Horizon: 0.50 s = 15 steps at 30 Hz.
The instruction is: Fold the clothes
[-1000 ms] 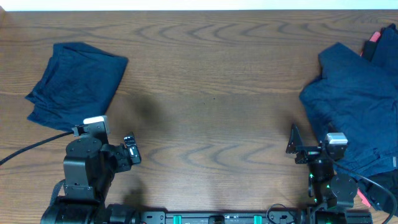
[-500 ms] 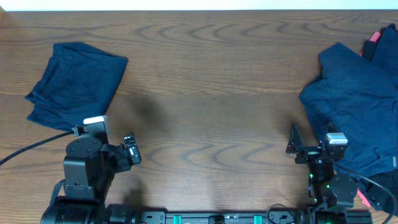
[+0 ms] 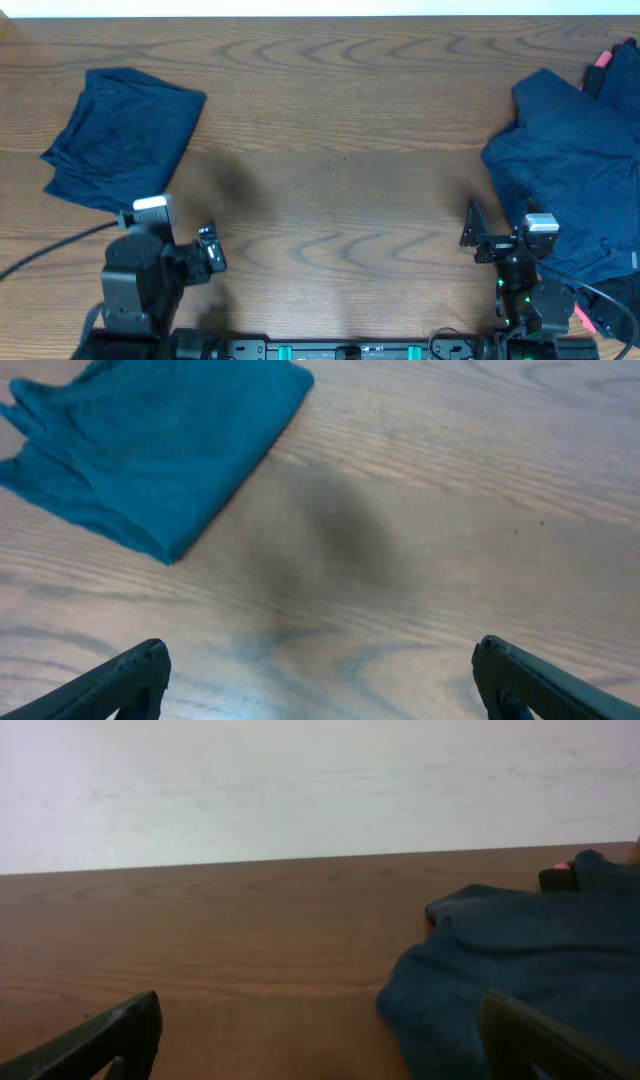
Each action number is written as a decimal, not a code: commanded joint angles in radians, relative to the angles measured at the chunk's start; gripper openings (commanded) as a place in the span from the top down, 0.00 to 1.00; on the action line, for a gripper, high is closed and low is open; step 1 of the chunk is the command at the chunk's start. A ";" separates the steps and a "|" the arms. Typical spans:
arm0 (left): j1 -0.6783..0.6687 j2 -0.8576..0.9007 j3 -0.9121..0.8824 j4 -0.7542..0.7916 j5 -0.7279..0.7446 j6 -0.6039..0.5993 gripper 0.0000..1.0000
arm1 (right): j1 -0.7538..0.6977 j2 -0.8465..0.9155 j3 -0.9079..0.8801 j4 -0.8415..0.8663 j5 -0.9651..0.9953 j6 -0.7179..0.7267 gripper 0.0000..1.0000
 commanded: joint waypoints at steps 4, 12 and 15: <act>0.037 -0.179 -0.198 0.065 -0.012 0.005 0.02 | -0.010 -0.006 -0.001 -0.003 -0.011 -0.013 0.01; 0.060 -0.352 -0.454 0.335 -0.012 0.047 0.02 | -0.010 -0.006 -0.001 -0.003 -0.011 -0.013 0.01; 0.060 -0.386 -0.547 0.475 -0.013 0.061 0.02 | -0.010 -0.006 -0.001 -0.003 -0.011 -0.013 0.01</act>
